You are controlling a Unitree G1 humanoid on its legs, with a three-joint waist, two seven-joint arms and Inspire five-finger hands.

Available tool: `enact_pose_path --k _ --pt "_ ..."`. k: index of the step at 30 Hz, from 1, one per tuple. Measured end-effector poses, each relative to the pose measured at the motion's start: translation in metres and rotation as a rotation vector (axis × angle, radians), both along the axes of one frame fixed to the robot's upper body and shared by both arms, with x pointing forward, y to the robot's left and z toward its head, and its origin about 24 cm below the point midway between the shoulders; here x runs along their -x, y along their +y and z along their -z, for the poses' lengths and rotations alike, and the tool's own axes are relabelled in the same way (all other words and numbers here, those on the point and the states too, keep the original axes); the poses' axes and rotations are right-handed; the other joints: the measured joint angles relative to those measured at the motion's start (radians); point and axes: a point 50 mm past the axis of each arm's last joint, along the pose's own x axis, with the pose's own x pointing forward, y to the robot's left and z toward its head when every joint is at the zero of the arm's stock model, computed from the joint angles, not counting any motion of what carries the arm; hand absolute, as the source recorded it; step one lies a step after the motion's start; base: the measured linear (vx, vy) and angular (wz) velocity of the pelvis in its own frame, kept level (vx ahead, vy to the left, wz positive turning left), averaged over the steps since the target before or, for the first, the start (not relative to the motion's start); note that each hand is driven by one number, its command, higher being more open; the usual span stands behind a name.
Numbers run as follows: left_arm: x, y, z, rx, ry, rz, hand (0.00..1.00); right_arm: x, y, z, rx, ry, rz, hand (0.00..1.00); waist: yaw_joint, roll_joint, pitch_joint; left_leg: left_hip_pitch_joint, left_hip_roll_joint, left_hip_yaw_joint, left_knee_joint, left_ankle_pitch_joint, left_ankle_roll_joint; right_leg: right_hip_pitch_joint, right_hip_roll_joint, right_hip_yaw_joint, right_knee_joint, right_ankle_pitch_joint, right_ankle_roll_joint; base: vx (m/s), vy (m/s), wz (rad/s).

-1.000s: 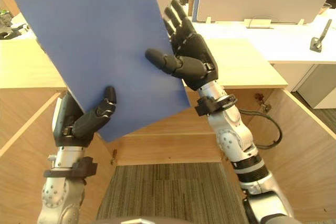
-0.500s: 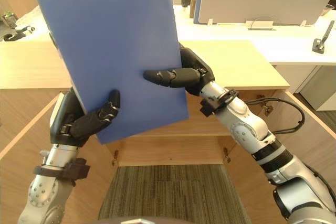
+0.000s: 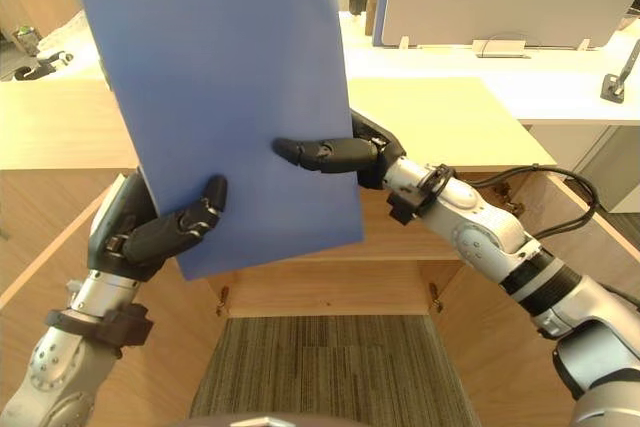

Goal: Walk over to the cabinet, pick up the folder, carry it to the office cabinet, place the folder inside the office cabinet, then close the office cabinet door

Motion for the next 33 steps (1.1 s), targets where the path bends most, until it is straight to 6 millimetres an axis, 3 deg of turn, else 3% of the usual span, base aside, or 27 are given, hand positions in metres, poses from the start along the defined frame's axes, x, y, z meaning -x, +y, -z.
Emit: enact_pose_path --k 4,10,13,15,18,22,25,28,30,31,32,33 --pt "0.0 -0.003 0.025 0.015 0.105 0.098 1.0 0.0 -0.003 0.0 0.061 -0.035 0.014 0.0 0.002 -0.008 -0.007 -0.004 0.0 0.001 0.0 0.0 0.0 -0.006 0.0 0.002 0.001 0.0 0.0 0.0 0.0 0.0" --pt "0.015 -0.016 0.101 0.145 0.488 0.281 1.0 0.004 0.01 0.0 0.249 -0.206 -0.028 0.0 -0.002 -0.013 -0.014 -0.017 0.003 0.026 0.0 0.0 0.0 -0.038 -0.001 0.027 0.013 0.0 0.0 -0.01 0.017 -0.12" --pt "0.023 -0.028 0.135 0.224 0.617 0.28 1.0 0.009 0.028 -0.015 0.24 -0.364 -0.04 0.0 -0.011 -0.013 -0.014 -0.017 0.004 0.029 0.0 0.0 0.0 -0.041 0.0 0.031 0.016 0.0 0.0 0.0 0.011 -0.05" --pt "0.024 -0.036 0.162 0.27 0.7 0.234 1.0 0.013 0.039 -0.032 0.084 -0.471 0.017 0.0 -0.008 -0.012 -0.013 -0.017 0.005 0.029 0.0 0.002 -0.001 -0.045 0.0 0.031 0.021 -0.001 -0.001 -0.04 0.016 0.0" --pt "0.033 -0.042 0.19 0.226 0.815 0.203 1.0 0.023 0.044 -0.059 -0.054 -0.66 0.119 0.0 -0.005 -0.01 -0.012 -0.017 0.003 0.029 0.0 0.003 0.002 -0.05 -0.003 0.032 0.03 -0.002 -0.001 -0.03 0.014 0.0" --pt "0.051 -0.034 0.221 0.104 0.951 0.133 1.0 0.04 0.042 -0.075 0.006 -0.936 0.233 0.0 -0.01 -0.011 -0.013 -0.015 0.0 0.03 0.0 0.006 0.006 -0.05 -0.007 0.033 0.036 -0.003 -0.001 -0.04 0.025 0.0" --pt "0.066 -0.019 0.243 0.018 1.068 0.053 1.0 0.045 0.045 -0.057 0.136 -1.005 0.255 0.0 -0.01 -0.013 -0.016 -0.014 0.009 0.033 -0.005 0.008 0.006 -0.05 -0.002 0.037 0.034 -0.003 -0.001 -0.06 0.003 -0.03" --pt "0.088 0.0 0.266 -0.111 1.216 -0.064 1.0 0.037 0.053 -0.008 0.386 -0.974 0.201 0.0 -0.006 -0.018 -0.021 -0.012 0.02 0.04 -0.005 0.01 0.003 -0.052 0.003 0.048 0.03 -0.001 -0.003 -0.04 -0.002 -0.08" --pt "0.098 0.02 0.275 -0.191 1.294 -0.187 1.0 0.026 0.053 0.052 0.704 -0.899 0.109 0.0 0.005 -0.022 -0.018 -0.014 0.024 0.045 -0.006 0.011 0.0 -0.051 0.014 0.054 0.013 0.01 -0.009 -0.03 0.0 -0.09" --pt "0.1 0.023 0.277 -0.221 1.313 -0.212 1.0 0.024 0.051 0.069 0.782 -0.865 0.083 0.0 0.011 -0.026 -0.019 -0.015 0.025 0.046 -0.006 0.011 -0.001 -0.05 0.015 0.055 0.008 0.013 -0.011 -0.03 -0.002 -0.08" --pt "0.106 0.031 0.281 -0.272 1.353 -0.275 1.0 0.021 0.043 0.11 0.966 -0.768 0.009 0.0 0.024 -0.025 -0.011 -0.019 0.027 0.049 -0.006 0.011 -0.001 -0.051 0.017 0.058 0.0 0.02 -0.012 -0.02 0.001 -0.06" --pt "0.109 0.033 0.282 -0.277 1.368 -0.297 1.0 0.021 0.04 0.123 1.03 -0.734 -0.021 0.0 0.026 -0.023 -0.004 -0.02 0.026 0.05 -0.006 0.011 -0.001 -0.052 0.017 0.059 -0.002 0.022 -0.011 -0.01 0.006 -0.05"
